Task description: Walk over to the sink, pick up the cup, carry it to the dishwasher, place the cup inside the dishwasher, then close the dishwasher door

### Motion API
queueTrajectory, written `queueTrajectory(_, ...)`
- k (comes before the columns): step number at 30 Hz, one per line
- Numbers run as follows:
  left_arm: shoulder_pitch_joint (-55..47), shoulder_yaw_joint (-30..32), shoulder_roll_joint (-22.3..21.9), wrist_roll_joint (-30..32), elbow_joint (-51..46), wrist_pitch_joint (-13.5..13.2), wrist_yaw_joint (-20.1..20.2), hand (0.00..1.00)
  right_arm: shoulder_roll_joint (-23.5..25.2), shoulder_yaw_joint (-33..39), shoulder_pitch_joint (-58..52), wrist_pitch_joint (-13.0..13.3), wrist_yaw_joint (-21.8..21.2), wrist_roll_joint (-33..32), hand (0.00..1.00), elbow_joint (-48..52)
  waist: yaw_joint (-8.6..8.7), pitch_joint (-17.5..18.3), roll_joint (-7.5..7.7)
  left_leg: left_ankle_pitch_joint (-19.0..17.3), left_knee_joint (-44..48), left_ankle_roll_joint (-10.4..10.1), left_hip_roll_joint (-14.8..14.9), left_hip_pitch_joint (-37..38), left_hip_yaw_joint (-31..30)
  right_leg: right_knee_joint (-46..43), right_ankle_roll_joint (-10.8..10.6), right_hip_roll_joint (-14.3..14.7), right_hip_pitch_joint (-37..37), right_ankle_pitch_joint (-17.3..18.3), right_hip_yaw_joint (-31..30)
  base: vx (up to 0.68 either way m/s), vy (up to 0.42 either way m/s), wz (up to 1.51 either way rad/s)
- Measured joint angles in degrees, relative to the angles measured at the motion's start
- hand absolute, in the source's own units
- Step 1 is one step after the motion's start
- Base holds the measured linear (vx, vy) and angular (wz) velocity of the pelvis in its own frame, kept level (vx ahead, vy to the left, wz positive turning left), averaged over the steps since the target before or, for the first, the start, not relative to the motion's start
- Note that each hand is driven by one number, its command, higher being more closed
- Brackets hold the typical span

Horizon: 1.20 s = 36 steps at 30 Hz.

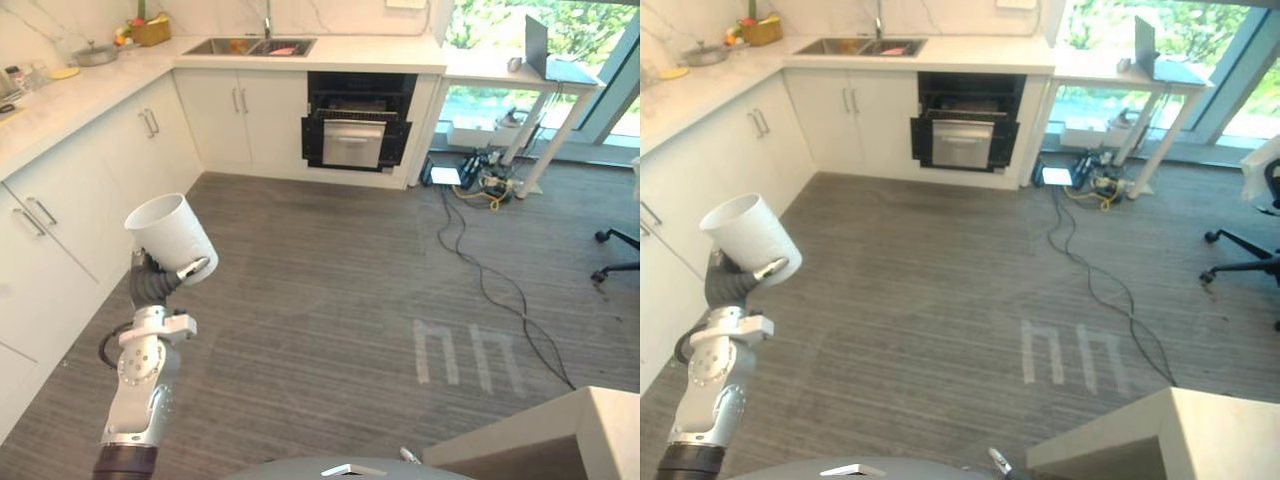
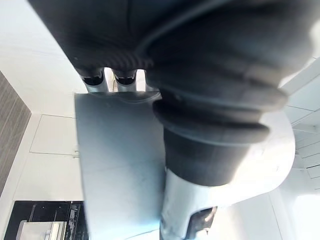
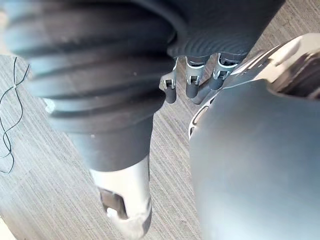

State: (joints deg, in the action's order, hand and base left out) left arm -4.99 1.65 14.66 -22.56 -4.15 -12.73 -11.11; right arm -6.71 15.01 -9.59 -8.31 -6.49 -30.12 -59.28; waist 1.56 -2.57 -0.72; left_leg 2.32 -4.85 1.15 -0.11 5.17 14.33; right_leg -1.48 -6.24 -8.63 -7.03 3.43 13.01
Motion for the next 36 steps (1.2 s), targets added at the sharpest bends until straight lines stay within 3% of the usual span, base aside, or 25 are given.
queueTrajectory(6,0.0,-0.01,0.0,-1.91,0.29,0.72,1.33,1.0,-0.16,-1.89,-0.35,-2.06,-0.99,-2.73,0.0,-0.1,0.17,0.22,1.19,-0.1,0.01,-0.67,0.97,0.13,1.28,1.3,0.52,1.04,-0.08,-0.53,-1.14,0.02,-0.025,-0.11)
queueTrajectory(9,0.37,-0.03,-0.01,-1.73,0.53,0.76,-1.03,1.0,-0.52,-2.71,-0.37,-1.88,-1.78,-4.2,0.0,-0.11,0.93,0.15,1.14,-0.3,0.02,-0.93,0.93,0.71,1.7,2.48,0.51,1.15,-0.97,-1.39,-1.73,0.04,-0.008,-0.15)
queueTrajectory(10,0.73,0.18,-0.01,-0.75,0.62,0.76,-2.67,1.0,-0.59,-2.78,-0.44,-1.88,-1.95,-4.33,0.0,-0.11,1.07,0.14,1.11,-0.39,0.01,-1.05,0.94,0.95,1.95,2.79,0.49,1.2,-1.09,-1.49,-2.2,0.02,-0.005,-0.11)
queueTrajectory(11,1.75,2.87,-1.74,8.16,2.86,0.57,-12.61,1.0,-0.69,-3.04,-0.63,-2.75,-2.94,-4.18,0.0,-0.05,1.81,-0.2,1.2,-0.54,0.0,-1.27,1.16,0.98,1.12,4.06,0.69,1.93,-1.87,-1.72,-1.81,0.01,-0.004,-0.08)
queueTrajectory(19,1.45,2.44,-2.94,7.65,2.86,0.6,-11.03,1.0,-0.71,-2.18,-0.86,-2.68,-3.08,-3.67,0.0,-0.17,1.99,-0.55,0.67,-0.73,0.01,-1.11,1.11,1.02,1.3,3.72,0.9,1.78,-1.81,-1.44,-1.62,0.0,0.0,0.01)
queueTrajectory(21,1.05,1.3,-4.48,6.2,2.86,1.15,-8.61,1.0,-0.69,-0.03,-1.15,-2.41,-3.38,-3.52,0.0,-0.33,2.22,-0.96,0.16,-1.61,0.02,-1.54,0.8,1.1,1.43,-0.07,1.1,0.83,-0.33,0.91,-1.35,0.0,0.035,0.1)
queueTrajectory(23,0.92,-1.85,-5.92,3.19,2.86,2.56,-4.91,1.0,-0.69,2.17,-1.72,-1.35,-3.71,-3.71,0.0,-0.5,2.32,-1.47,0.94,-2.88,0.37,-0.85,-1.22,1.25,1.67,-9.71,1.03,-2.57,3.63,6.56,-0.5,0.04,0.096,0.35)
queueTrajectory(24,0.91,-3.95,-6.15,1.69,2.89,3.52,-2.97,1.0,-0.76,2.26,-2.28,-0.88,-3.99,-3.92,0.0,-0.85,2.97,-1.65,1.08,-3.6,0.4,-0.83,-2.15,1.9,1.81,-13.21,1.88,-4.3,3.78,8.11,0.76,0.1,0.061,0.5)
queueTrajectory(25,1.02,-6.13,-7.47,0.01,3.59,4.16,-0.39,1.0,-1.1,2.8,-2.67,0.15,-4.74,-4.48,0.0,-1.77,3.24,-2.55,0.14,-4.28,0.99,-0.21,-2.33,2.31,1.28,-24.57,4.34,-6.58,7.3,8.75,3.31,0.04,0.048,0.42)
queueTrajectory(26,1.04,-7.71,-8.5,-1.18,5.35,5.04,2.08,1.0,-1.1,3.8,-2.79,1.44,-5.47,-6.25,0.0,-2.18,3.41,-3.92,-0.48,-5.5,2.48,1.01,-2.92,3.44,1.12,-38.28,10.55,-10.22,11.86,6.14,4.55,0.02,0.065,0.23)
queueTrajectory(27,0.96,-8.59,-8.64,-1.82,6.09,5.69,3.29,1.0,-0.8,3.89,-2.65,2.36,-5.71,-7.14,0.0,-2.1,3.56,-4.07,-0.48,-6.17,2.96,1.6,-3.27,4.16,0.73,-43.35,14.28,-11.56,13.97,3.48,4.24,0.03,0.157,0.3)
queueTrajectory(28,0.95,-9.51,-8.77,-2.55,7.02,7.29,5.67,1.0,-0.48,3.36,-3.15,4.31,-6.07,-8.62,0.0,-2.03,4.36,-4.27,-0.65,-7.25,3.93,2.81,-3.32,5.35,-0.84,-51.31,13.26,-12.89,18.26,-3.9,1.8,0.09,0.149,0.3)
queueTrajectory(29,1.01,-9.55,-8.55,-3.04,7.2,7.65,6.8,1.0,-0.16,3.12,-3.3,5.49,-6.16,-8.83,0.0,-1.92,4.95,-4.84,-1.36,-8.35,4.99,3.15,-2.42,5.91,-1.64,-53.81,9.07,-11.2,21.23,0.1,-0.46,0.17,0.163,0.27)
queueTrajectory(30,1.22,-9.41,-8.46,-3.35,7.21,7.68,6.88,1.0,0.05,3.02,-3.15,5.99,-6.14,-8.68,0.0,-1.53,5.04,-4.91,-1.51,-8.85,5.65,3.07,-1.69,5.9,-1.8,-51.8,7.49,-9.34,22.12,2.73,-0.63,0.13,0.092,0.14)
queueTrajectory(31,2.23,-9.53,-7.95,-3.67,7.17,7.66,7.1,1.0,0.8,2.14,-3.28,7.41,-5.97,-7.91,0.0,0.21,4.93,-4.9,-1.6,-9.53,6.1,2.89,-0.69,5.87,-2.15,-42.12,5.07,-5.42,22.75,4.61,-0.83,0.2,0.1,0.23)
queueTrajectory(32,3.99,-9.79,-7.26,-3.63,7.14,7.64,7.67,1.0,1.65,1.33,-3.83,8.83,-5.78,-7.68,0.0,1.92,4.95,-5.06,-1.05,-9.89,6.01,2.85,-0.7,5.82,-3.03,-28.51,3.04,-2.53,22.52,3.22,-0.84,0.17,0.043,0.33)
queueTrajectory(33,4.81,-9.89,-6.99,-3.58,7.03,7.62,7.81,1.0,1.97,0.78,-4.09,9.54,-5.63,-7.22,0.0,2.41,4.95,-5.31,-0.46,-9.97,5.82,2.87,-0.93,5.75,-3.51,-20.82,1.94,-1.33,22.26,1.19,-0.92,0.28,0.001,0.5)
queueTrajectory(34,5.93,-10.49,-6.14,-3.1,6.89,7.56,7.86,1.0,2.55,0.36,-4.66,10.26,-5.25,-5.33,0.0,3.09,5.04,-5.41,1.0,-10.23,5.5,2.67,-1.86,5.99,-4.52,-5.85,-0.33,0.15,21.22,-4.19,-0.97,0.25,-0.045,0.44)
queueTrajectory(36,5.7,-10.46,-5.23,-3.02,5.85,7.54,8.22,1.0,3.12,-1.1,-5.46,11.2,-4.43,-3.86,0.0,4.94,4.71,-6.79,3.71,-11.58,6.05,2.27,-3.62,7.83,-4.94,-0.13,-0.07,-0.19,20.93,-5.82,0.15,0.34,-0.093,0.29)
